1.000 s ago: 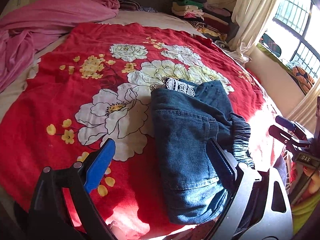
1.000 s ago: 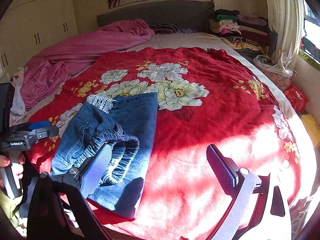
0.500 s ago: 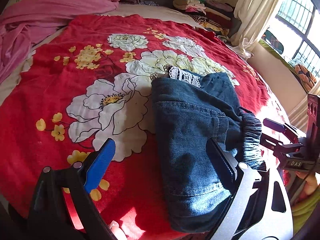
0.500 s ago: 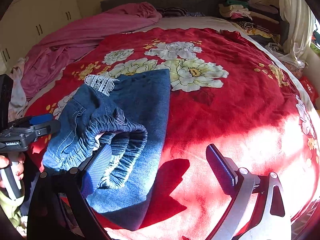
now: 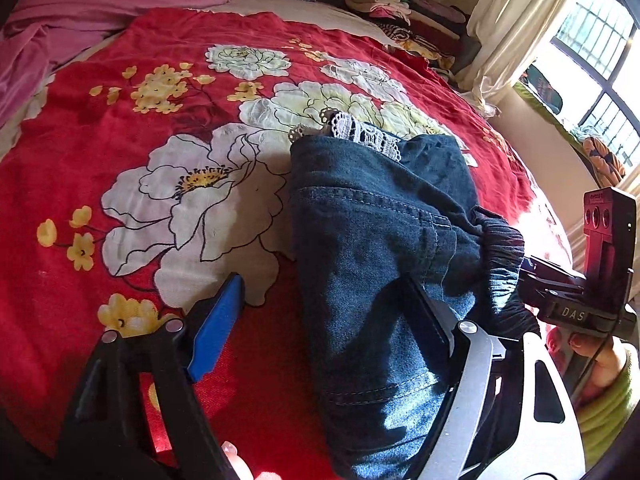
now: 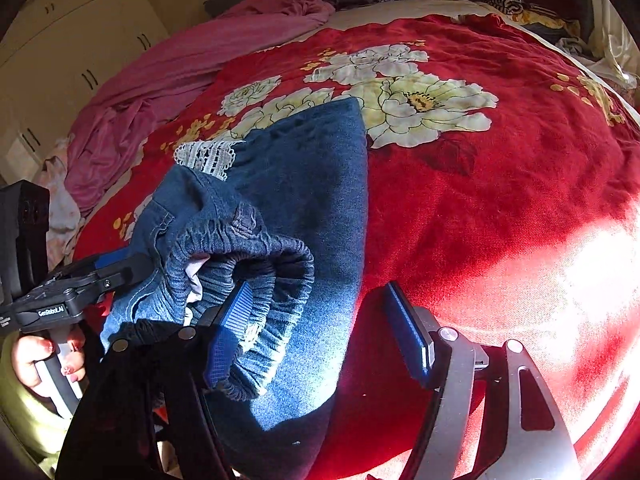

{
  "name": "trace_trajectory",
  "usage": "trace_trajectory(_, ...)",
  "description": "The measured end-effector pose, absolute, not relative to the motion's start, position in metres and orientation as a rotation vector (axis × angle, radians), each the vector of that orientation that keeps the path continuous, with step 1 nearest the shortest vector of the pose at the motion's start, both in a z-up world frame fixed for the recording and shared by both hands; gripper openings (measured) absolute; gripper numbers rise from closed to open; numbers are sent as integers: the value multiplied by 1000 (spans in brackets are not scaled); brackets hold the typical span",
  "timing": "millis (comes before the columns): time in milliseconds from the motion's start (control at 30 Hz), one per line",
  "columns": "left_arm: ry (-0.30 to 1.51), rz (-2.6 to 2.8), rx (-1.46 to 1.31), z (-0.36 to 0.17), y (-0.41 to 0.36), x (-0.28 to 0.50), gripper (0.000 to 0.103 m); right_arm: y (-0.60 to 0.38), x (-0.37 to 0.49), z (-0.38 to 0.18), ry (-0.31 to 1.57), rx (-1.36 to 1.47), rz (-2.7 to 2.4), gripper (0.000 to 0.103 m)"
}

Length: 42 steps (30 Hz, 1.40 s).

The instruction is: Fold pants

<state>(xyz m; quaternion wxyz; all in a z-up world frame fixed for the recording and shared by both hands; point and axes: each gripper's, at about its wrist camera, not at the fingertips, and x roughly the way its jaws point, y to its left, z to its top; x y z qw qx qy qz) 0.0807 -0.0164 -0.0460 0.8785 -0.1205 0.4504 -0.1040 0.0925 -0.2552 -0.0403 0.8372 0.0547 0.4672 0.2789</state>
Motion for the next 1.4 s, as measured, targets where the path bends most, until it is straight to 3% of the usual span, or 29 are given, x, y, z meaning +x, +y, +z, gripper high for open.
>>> trace_trajectory(67, 941, -227, -270, -48, -17, 81, 62, -255, 96, -43, 992, 124, 599, 66)
trace_trajectory(200, 943, -244, -304, -51, -20, 83, 49, -250, 97, -45, 997, 142, 640, 44)
trace_trajectory(267, 945, -257, -313, -51, -25, 82, 33, -249, 94, -42, 985, 154, 664, 32)
trace_trajectory(400, 921, -250, -275, -39, -32, 77, 24, -245, 80, -24, 896, 118, 656, 12)
trace_trajectory(900, 801, -252, -184, 24, -42, 114, 23, -223, 113, 45, 683, -11, 654, 10)
trace_trajectory(1400, 763, -206, -148, 39, -39, 186, 23, -211, 188, 49, 663, -23, 601, 10)
